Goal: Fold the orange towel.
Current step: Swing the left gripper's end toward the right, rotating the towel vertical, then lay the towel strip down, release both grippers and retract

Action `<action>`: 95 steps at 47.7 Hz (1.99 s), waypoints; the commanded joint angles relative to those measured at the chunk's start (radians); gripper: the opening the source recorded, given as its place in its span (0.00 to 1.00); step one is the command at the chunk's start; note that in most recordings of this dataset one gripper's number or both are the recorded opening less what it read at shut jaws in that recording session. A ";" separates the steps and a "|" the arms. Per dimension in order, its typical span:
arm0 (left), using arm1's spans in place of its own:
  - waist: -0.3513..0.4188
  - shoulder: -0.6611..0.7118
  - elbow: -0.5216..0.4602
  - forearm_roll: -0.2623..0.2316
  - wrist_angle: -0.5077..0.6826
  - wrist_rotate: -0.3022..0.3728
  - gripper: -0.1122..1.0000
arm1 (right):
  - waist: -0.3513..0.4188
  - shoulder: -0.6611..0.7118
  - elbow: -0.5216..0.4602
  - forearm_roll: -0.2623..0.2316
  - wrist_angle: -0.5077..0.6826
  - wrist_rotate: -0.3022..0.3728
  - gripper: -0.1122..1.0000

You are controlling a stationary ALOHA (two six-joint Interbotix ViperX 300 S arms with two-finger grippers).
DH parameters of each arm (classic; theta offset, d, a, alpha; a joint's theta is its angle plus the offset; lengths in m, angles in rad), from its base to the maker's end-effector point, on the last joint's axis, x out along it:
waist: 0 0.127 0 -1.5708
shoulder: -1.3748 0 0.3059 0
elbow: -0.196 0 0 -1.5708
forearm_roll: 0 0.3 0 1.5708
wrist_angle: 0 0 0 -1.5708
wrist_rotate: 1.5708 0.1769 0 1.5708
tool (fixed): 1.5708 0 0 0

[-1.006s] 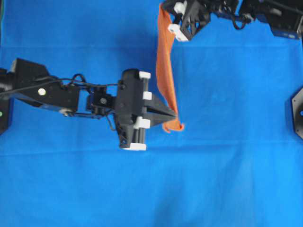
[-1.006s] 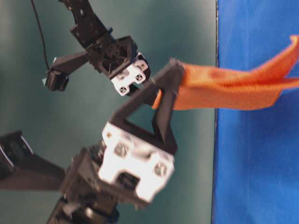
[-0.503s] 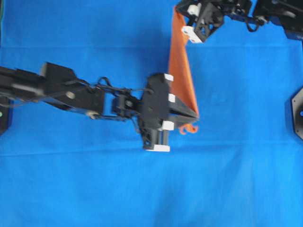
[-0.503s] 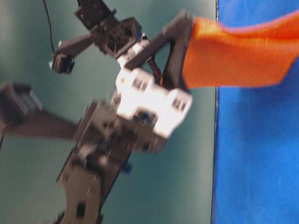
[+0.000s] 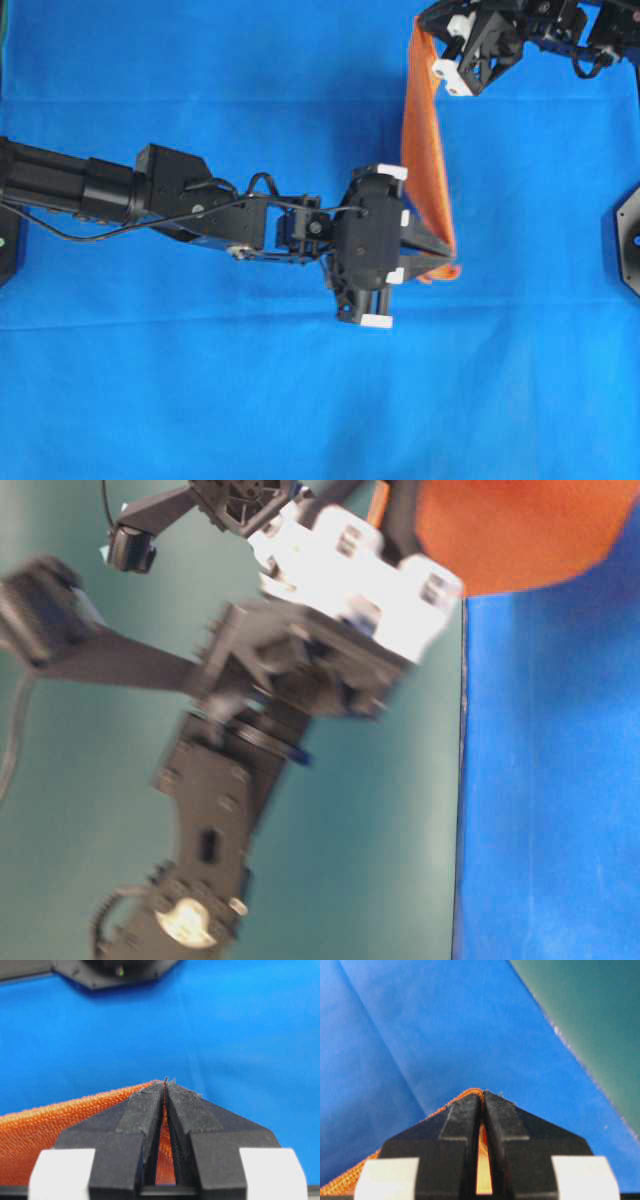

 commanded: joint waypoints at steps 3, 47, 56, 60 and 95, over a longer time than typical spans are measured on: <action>-0.046 -0.074 0.083 0.003 -0.052 -0.034 0.13 | -0.020 0.055 -0.061 -0.003 -0.035 0.000 0.13; -0.048 -0.126 0.353 0.000 -0.164 -0.195 0.39 | 0.057 0.293 -0.244 -0.021 -0.058 -0.012 0.22; -0.040 -0.127 0.347 0.000 -0.164 -0.179 0.70 | 0.057 0.291 -0.244 -0.041 -0.057 -0.031 0.64; -0.038 -0.129 0.339 0.000 -0.161 -0.173 0.69 | 0.057 0.291 -0.245 -0.051 -0.058 -0.034 0.65; 0.186 -0.537 0.546 0.002 -0.094 -0.069 0.68 | 0.153 -0.137 0.061 -0.054 -0.089 0.005 0.61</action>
